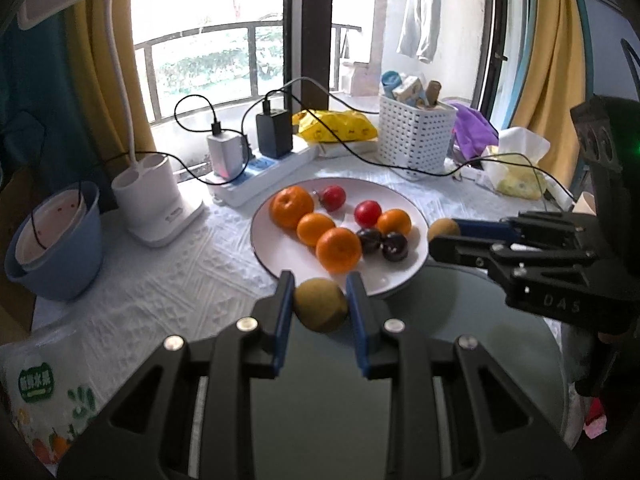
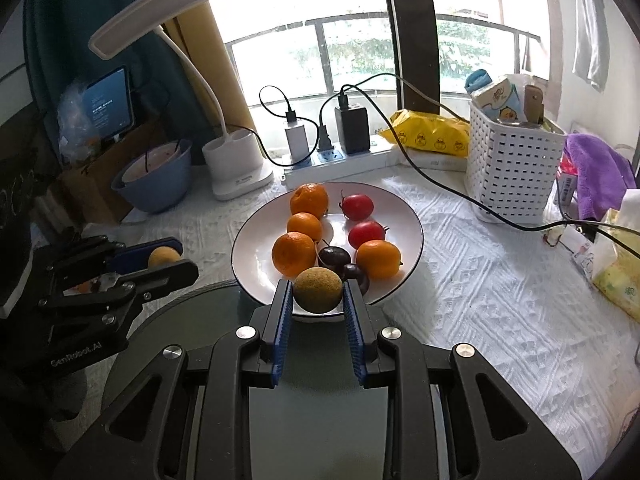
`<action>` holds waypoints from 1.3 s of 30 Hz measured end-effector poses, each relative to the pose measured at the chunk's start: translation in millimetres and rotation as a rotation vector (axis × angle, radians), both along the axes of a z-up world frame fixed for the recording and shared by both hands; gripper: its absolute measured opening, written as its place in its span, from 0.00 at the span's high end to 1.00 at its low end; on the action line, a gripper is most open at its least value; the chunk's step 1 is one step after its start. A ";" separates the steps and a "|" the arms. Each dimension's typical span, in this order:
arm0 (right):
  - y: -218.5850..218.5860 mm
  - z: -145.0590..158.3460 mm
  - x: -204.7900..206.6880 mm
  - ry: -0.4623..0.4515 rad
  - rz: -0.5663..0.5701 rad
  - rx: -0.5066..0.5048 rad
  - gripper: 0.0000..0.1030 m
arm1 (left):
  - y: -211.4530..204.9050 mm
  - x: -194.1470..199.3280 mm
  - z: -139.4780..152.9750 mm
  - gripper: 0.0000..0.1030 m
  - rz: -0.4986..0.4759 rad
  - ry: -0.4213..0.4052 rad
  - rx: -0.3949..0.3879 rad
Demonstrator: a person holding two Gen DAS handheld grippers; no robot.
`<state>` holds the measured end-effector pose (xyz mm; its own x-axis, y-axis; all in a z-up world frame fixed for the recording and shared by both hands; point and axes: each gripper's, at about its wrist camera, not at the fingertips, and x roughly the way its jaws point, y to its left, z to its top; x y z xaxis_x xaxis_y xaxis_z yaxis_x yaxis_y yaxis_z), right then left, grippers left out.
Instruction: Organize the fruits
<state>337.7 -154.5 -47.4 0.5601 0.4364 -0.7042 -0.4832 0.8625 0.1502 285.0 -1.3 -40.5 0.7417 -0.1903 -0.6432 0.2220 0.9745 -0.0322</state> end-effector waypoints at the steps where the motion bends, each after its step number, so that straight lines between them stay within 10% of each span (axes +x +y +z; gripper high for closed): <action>1: 0.4 -0.9 1.4 0.002 0.001 0.000 0.73 | -0.2 3.0 -1.0 0.74 -0.001 0.002 -0.001; 14: 4.8 -9.7 22.2 0.029 -0.005 0.008 0.72 | 1.8 34.3 -9.9 0.74 -0.007 0.014 -0.023; 17: 3.3 -11.5 25.4 0.034 -0.016 0.011 0.54 | 2.7 39.6 -13.1 0.73 0.003 0.031 -0.025; 23: 0.3 -12.9 27.0 0.043 -0.027 0.012 0.53 | 5.2 46.3 -22.9 0.73 0.023 0.085 -0.020; 27: -0.9 -12.4 26.0 0.045 -0.033 0.010 0.53 | 8.0 43.2 -19.0 0.53 0.020 0.073 -0.041; 39: -2.6 -8.0 16.4 0.038 -0.039 0.009 0.53 | 35.4 23.8 -23.0 0.52 0.088 0.094 -0.049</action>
<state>354.1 -157.1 -55.4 0.5495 0.4210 -0.7217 -0.4429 0.8792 0.1757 308.8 34.1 -63.5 0.6939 -0.1598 -0.7021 0.1293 0.9869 -0.0969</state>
